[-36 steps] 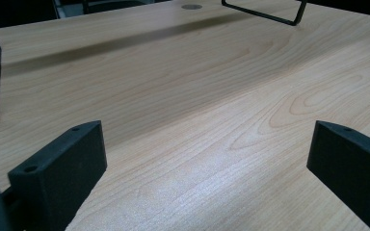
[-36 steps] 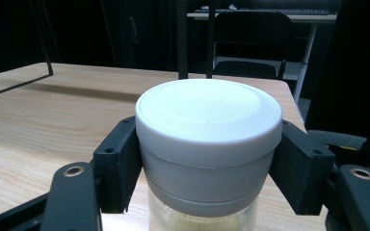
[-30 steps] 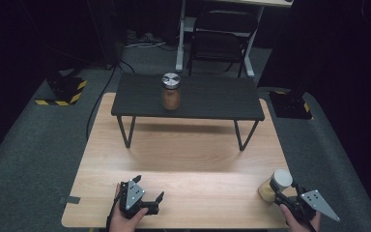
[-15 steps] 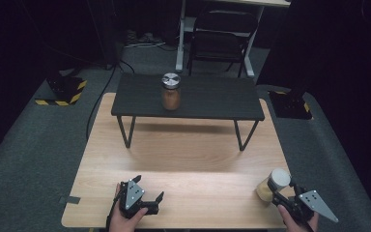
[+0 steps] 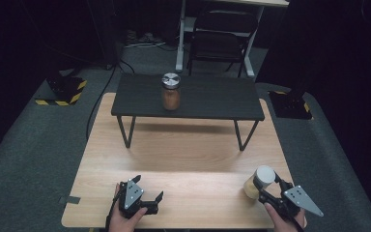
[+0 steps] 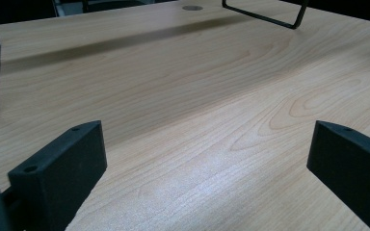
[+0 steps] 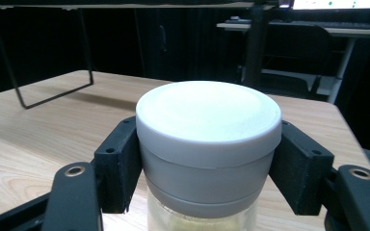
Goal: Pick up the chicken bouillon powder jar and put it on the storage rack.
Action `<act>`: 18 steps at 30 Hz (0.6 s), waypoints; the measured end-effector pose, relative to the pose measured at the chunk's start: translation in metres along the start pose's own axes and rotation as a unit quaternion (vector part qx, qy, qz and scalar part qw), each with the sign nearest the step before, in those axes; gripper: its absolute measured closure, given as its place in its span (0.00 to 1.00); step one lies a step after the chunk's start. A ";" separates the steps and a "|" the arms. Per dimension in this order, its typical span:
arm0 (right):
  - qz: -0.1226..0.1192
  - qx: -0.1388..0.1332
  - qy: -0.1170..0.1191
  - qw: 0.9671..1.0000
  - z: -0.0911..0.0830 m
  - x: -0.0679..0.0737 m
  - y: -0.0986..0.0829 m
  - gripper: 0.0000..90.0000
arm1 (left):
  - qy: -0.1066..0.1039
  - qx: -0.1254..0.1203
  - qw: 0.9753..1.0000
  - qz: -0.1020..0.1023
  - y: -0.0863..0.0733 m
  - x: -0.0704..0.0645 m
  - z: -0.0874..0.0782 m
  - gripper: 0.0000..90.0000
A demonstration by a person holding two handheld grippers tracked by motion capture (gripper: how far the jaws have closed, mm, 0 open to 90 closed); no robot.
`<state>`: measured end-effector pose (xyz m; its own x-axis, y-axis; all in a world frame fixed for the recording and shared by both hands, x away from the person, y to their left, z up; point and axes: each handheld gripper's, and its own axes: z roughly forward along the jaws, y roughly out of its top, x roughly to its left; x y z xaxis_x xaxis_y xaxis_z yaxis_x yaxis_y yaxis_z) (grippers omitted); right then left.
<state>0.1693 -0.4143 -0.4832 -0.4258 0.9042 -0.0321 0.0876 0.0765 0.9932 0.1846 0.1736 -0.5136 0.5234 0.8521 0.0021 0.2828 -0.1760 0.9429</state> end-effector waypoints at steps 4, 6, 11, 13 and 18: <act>-0.001 0.001 0.010 1.000 0.009 0.008 0.005 0.38 | 0.001 -0.001 1.000 0.000 0.000 -0.001 0.000 0.00; 0.003 0.000 0.017 1.000 0.014 0.011 0.008 0.38 | 0.000 -0.001 1.000 0.001 0.000 0.000 0.000 0.00; -0.004 -0.005 0.029 1.000 0.025 0.018 0.019 0.38 | -0.002 -0.001 1.000 -0.002 0.000 0.001 0.000 0.00; -0.003 -0.007 0.033 0.999 0.030 0.021 0.025 0.38 | -0.002 -0.001 1.000 -0.003 0.000 0.001 0.000 0.00; -0.003 -0.010 0.038 0.999 0.039 0.025 0.034 0.38 | -0.004 -0.002 1.000 -0.004 -0.001 0.002 0.000 0.00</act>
<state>0.1965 -0.3723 -0.4551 -0.4938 0.8690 -0.0309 0.0667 0.0733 0.9951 0.1852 0.1758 -0.5142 0.5269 0.8499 -0.0083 0.2843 -0.1671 0.9441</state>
